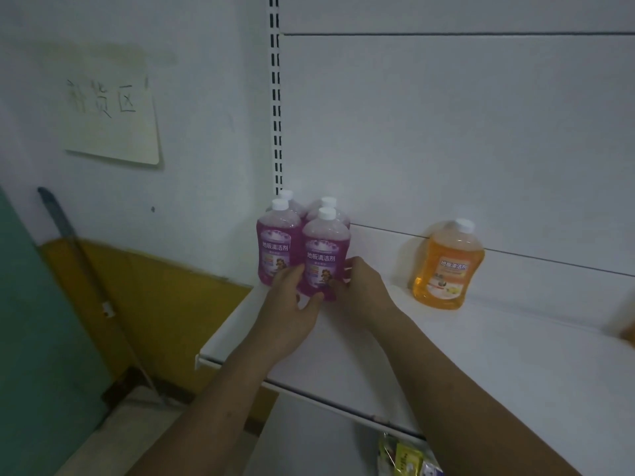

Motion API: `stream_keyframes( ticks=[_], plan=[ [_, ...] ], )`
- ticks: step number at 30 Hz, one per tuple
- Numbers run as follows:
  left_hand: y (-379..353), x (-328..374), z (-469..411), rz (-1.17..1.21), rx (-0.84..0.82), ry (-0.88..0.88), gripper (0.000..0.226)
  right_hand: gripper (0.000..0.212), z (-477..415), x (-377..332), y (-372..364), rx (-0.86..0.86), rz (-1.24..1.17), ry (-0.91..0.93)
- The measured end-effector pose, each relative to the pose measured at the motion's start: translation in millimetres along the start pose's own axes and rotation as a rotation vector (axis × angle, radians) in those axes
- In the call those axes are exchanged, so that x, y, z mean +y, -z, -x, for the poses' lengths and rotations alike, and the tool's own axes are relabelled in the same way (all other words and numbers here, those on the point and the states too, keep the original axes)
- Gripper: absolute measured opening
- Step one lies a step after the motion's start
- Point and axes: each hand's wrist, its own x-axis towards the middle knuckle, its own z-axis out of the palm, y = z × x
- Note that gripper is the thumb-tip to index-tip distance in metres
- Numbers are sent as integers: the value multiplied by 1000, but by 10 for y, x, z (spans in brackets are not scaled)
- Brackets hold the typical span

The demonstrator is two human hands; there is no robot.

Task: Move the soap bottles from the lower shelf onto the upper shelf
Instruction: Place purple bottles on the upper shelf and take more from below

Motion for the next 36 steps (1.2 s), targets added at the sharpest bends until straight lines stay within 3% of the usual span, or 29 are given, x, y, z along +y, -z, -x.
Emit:
stream_keyframes(
  ticks=[6,14,19,27,36],
  plan=[
    [68,66,87,-117,32,-31,60,51,122,-26,78,-29,50,4],
    [351,316,261,-654,-70,-224,108,104,716,121,408,66,439,151],
    [256,411,411,-831,-199,-385,125,135,1353,415,656,62,573,112],
    [-420,805,863,-731,-483,-644,131,140,2636,815,1105,166,624,-116],
    [-1821,1690,1724,-590,-725,-891,130,143,4110,1528,1847,296,528,-449]
  ],
)
